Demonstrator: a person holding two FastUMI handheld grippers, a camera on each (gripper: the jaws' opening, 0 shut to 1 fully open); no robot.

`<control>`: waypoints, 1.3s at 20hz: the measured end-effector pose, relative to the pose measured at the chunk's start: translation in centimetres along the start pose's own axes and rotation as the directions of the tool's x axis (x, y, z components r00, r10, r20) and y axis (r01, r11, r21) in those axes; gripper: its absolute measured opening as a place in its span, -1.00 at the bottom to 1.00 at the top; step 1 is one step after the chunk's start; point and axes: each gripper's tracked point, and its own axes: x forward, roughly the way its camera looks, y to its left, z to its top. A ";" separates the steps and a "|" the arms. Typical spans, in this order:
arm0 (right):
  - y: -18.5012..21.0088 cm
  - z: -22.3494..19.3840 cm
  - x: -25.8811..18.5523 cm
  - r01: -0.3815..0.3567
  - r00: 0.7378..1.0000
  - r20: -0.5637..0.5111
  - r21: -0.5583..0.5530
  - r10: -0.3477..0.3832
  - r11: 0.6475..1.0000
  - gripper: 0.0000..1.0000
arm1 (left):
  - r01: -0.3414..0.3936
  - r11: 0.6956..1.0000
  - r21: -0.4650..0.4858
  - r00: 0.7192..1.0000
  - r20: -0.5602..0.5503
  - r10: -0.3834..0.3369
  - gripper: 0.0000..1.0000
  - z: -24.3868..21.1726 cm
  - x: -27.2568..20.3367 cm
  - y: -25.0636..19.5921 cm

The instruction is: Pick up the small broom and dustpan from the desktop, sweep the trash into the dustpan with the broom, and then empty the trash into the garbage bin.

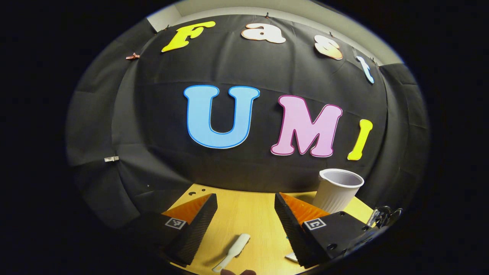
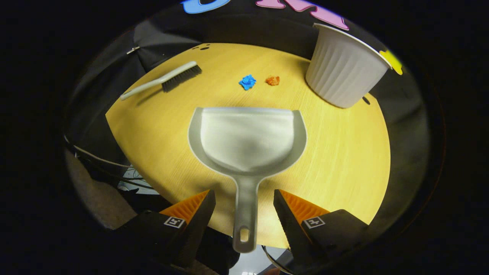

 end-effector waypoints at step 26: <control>-3.3 1.5 0.7 0.027 0.999 -0.036 -0.022 -0.028 0.999 -0.27 | 0.224 0.971 0.086 0.846 -0.512 -0.150 0.92 -16.9 1.1 0.7</control>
